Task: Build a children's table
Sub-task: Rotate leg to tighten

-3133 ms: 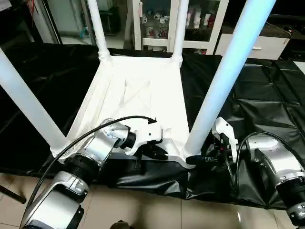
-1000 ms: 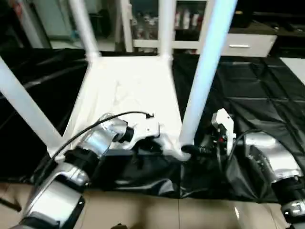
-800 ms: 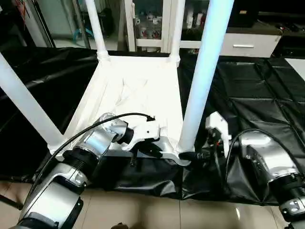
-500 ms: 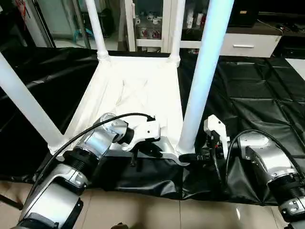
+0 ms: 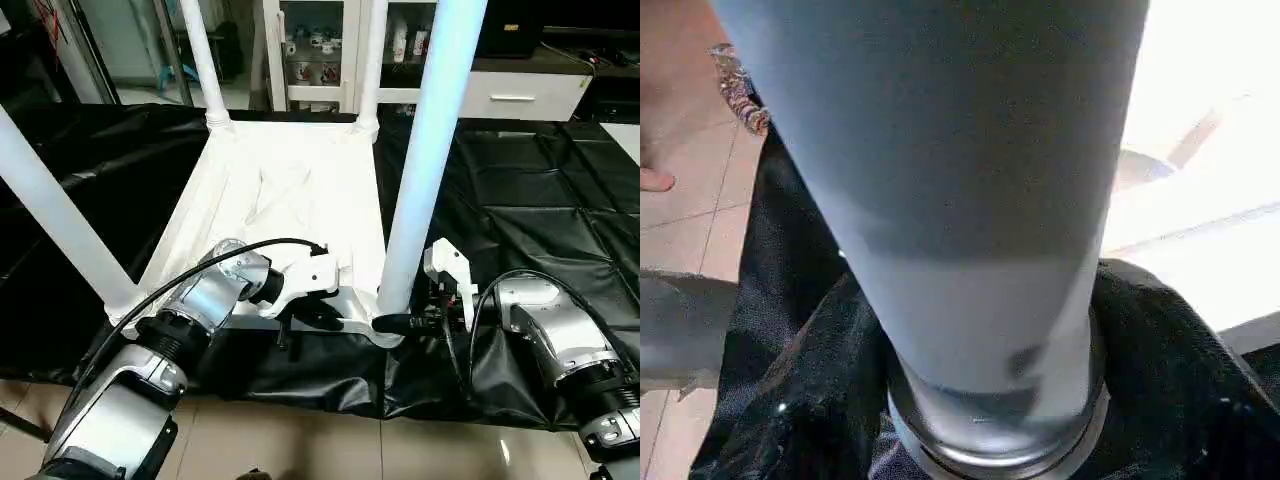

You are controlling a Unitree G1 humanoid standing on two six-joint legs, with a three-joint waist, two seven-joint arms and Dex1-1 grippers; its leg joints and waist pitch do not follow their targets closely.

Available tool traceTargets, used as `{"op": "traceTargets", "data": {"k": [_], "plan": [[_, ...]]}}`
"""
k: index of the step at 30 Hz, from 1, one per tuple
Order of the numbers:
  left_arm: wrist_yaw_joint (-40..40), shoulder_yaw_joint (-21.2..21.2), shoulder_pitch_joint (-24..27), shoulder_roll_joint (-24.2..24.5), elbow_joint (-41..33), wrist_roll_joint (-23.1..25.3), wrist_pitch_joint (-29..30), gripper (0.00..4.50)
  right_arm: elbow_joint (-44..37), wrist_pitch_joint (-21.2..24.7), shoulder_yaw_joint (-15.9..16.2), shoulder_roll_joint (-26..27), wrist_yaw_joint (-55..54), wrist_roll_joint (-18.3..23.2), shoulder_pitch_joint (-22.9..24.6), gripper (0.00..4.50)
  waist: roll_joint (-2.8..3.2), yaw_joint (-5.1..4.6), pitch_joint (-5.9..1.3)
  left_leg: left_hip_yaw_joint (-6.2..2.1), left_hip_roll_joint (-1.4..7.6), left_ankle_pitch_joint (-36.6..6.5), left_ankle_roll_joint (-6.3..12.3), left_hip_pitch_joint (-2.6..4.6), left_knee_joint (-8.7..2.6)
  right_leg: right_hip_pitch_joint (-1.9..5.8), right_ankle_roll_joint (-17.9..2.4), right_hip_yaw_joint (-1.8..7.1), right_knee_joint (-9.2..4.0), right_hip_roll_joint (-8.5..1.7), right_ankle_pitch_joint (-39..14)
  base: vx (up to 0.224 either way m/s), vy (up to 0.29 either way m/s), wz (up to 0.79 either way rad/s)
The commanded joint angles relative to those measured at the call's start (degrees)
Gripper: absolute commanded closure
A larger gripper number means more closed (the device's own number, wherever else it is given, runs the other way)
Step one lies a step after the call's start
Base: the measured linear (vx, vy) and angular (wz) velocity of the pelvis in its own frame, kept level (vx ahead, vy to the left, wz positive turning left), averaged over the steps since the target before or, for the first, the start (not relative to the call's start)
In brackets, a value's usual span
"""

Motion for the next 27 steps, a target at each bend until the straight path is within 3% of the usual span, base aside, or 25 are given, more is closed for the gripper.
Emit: {"op": "traceTargets", "data": {"k": [1,6,8,9,11,13,14,15,16,19,20,22,23,27], "plan": [[-0.5,-4.5,2.0,-0.6,2.4,3.2,0.7,4.50,0.5,-1.1,0.6,-0.1,0.7,-1.2,-0.7,1.87,-0.40,-0.41,-3.30,0.10,0.91,-14.5,2.62,0.68,-3.89,2.51,-15.2,0.62,-2.57,-0.87,-6.4,0.000,0.000,0.00],[3.1,-4.0,2.3,-1.5,3.4,3.9,0.9,4.50,1.3,-1.7,0.9,0.2,-0.4,-2.3,-0.4,1.88,-0.70,-0.41,-3.20,0.14,0.95,-15.2,2.81,0.72,-4.00,2.43,-14.6,0.66,-2.83,-0.99,-9.2,0.000,0.000,0.00],[10.5,-1.2,1.4,-4.4,6.0,3.3,1.5,4.50,4.0,-2.1,-1.0,3.0,-8.4,-3.4,-0.7,1.89,-0.65,-0.47,-2.96,0.28,0.96,-16.7,2.50,0.91,-4.11,2.09,-14.3,0.73,-3.18,-0.99,-11.7,0.000,0.000,0.00],[10.5,-1.2,1.4,-4.4,6.0,3.3,1.5,4.50,4.0,-2.1,-1.0,3.0,-8.4,-3.4,-0.7,1.89,-0.47,-0.60,-2.87,0.29,0.93,-17.6,2.16,0.93,-4.18,1.94,-14.0,0.76,-3.34,-1.03,-13.0,0.000,0.000,0.00],[17.0,1.7,-0.1,-7.5,8.7,2.1,2.2,4.50,7.8,-0.8,-4.0,7.0,-18.7,-3.7,-1.2,1.89,-0.75,-1.21,-2.63,0.01,0.70,-21.4,0.64,0.99,-4.63,2.07,-11.3,0.60,-4.07,-1.21,-20.8,0.000,0.000,0.00],[21.4,3.7,-1.5,-9.8,10.8,1.1,3.4,4.50,10.2,0.2,-6.4,10.3,-27.4,-3.8,-1.5,1.89,-0.99,-2.21,-2.57,-0.30,0.32,-23.3,-0.68,1.03,-4.88,1.71,-8.5,0.40,-4.69,-1.22,-26.9,-0.027,0.000,-0.03],[21.7,3.8,-1.6,-10.0,10.9,1.0,3.4,4.50,10.3,0.2,-6.5,10.4,-27.8,-3.8,-1.5,1.90,-1.01,-2.62,-2.54,-0.44,0.25,-23.3,-0.89,0.80,-4.97,1.80,-8.0,0.35,-4.71,-1.23,-27.5,-0.054,0.000,-0.06],[25.6,5.5,-3.0,-11.7,12.6,0.3,3.8,4.50,12.3,0.6,-8.0,13.1,-35.4,-4.3,-2.0,1.90,-1.01,-2.93,-2.55,-0.56,0.15,-23.1,-0.89,0.61,-5.03,1.97,-7.4,0.22,-4.87,-1.21,-28.1,-0.052,0.004,-0.08],[25.8,5.5,-3.1,-11.8,12.7,0.3,3.8,4.50,12.4,0.7,-8.1,13.2,-35.7,-4.3,-2.1,1.90,-0.77,-3.52,-2.41,-0.64,0.04,-24.3,-0.97,0.60,-5.10,1.63,-6.4,0.03,-5.28,-1.17,-30.1,0.000,0.000,0.00],[32.1,6.7,-5.4,-13.5,15.6,0.5,4.0,4.50,16.8,0.1,-11.0,17.6,-48.1,-4.3,-3.8,1.90,-0.72,-4.36,-2.64,-0.85,-0.10,-24.8,-0.15,0.44,-5.02,1.45,-5.9,-0.11,-5.59,-1.12,-30.0,0.000,0.000,0.00],[33.4,6.9,-5.9,-13.9,16.4,0.7,4.0,4.50,18.0,-0.2,-11.8,18.7,-51.5,-4.4,-4.3,1.90,-0.44,-4.63,-2.64,-0.91,-0.18,-25.0,-0.38,0.52,-4.96,1.20,-6.2,-0.13,-5.62,-1.07,-29.3,0.000,0.000,0.00],[37.8,7.6,-7.3,-14.9,18.3,1.3,4.2,4.50,20.9,-2.3,-14.0,21.6,-60.0,-4.5,-5.6,1.90,-0.58,-5.13,-2.65,-1.09,-0.24,-25.3,-0.47,0.23,-5.09,1.42,-6.4,-0.30,-5.53,-0.97,-28.3,0.000,0.000,0.00],[39.2,7.9,-7.7,-15.2,19.0,1.6,4.2,4.50,21.9,-3.4,-15.0,22.6,-63.4,-4.6,-6.0,1.90,-0.44,-5.48,-2.55,-1.05,-0.25,-25.7,-0.71,0.35,-5.10,1.10,-6.5,-0.27,-5.65,-0.98,-28.5,0.000,0.000,0.00],[44.5,9.0,-9.2,-16.1,21.6,2.5,2.8,4.50,25.1,-6.5,-16.7,26.3,-73.7,-5.7,-7.2,1.91,-0.32,-5.52,-2.77,-1.05,-0.24,-25.1,-0.55,0.39,-5.06,1.01,-7.3,-0.18,-5.50,-0.92,-25.6,0.000,0.000,0.00]]}}
